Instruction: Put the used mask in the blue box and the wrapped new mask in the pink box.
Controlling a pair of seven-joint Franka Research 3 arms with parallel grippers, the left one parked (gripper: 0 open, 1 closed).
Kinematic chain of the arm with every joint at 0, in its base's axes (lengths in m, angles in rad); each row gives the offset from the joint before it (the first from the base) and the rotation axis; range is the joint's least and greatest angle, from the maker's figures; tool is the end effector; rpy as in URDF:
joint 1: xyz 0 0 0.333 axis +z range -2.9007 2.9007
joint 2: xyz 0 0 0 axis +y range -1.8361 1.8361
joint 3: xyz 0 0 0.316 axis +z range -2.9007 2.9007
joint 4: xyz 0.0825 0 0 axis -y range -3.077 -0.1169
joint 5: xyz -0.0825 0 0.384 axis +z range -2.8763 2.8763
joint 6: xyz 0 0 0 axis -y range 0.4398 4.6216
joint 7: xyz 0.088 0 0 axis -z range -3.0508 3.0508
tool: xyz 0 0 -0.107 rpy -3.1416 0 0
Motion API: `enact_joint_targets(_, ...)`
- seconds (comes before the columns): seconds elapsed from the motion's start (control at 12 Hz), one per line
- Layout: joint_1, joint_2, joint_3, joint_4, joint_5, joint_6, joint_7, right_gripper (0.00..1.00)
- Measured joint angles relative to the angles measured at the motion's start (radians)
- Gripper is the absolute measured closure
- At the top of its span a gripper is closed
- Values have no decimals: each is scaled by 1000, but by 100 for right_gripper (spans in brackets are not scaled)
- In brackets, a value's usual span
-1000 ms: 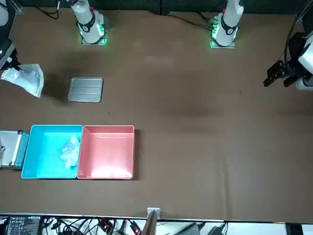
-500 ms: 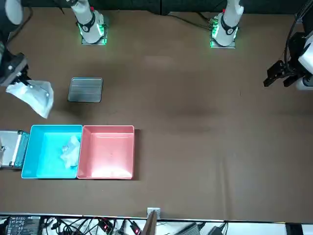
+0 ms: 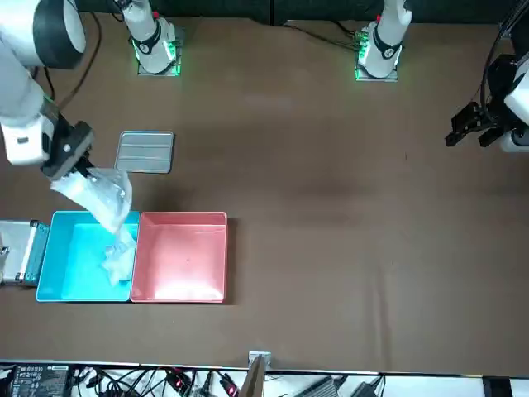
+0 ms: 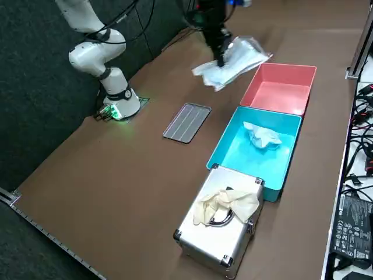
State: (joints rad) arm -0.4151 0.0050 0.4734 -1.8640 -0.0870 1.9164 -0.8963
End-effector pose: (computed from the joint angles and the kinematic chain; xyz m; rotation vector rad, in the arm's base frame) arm 0.5677 0.0266 0.5125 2.6885 1.4376 0.0170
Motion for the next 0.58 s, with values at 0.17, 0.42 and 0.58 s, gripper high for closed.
enact_joint_targets(0.17, 6, 86, 49, 68, 0, 2, 48, 99)
enact_joint_targets(0.42, 61, 194, 71, 131, -39, 51, 161, 99)
enact_joint_targets(0.58, 116, 242, 75, 147, -98, 81, 266, 99)
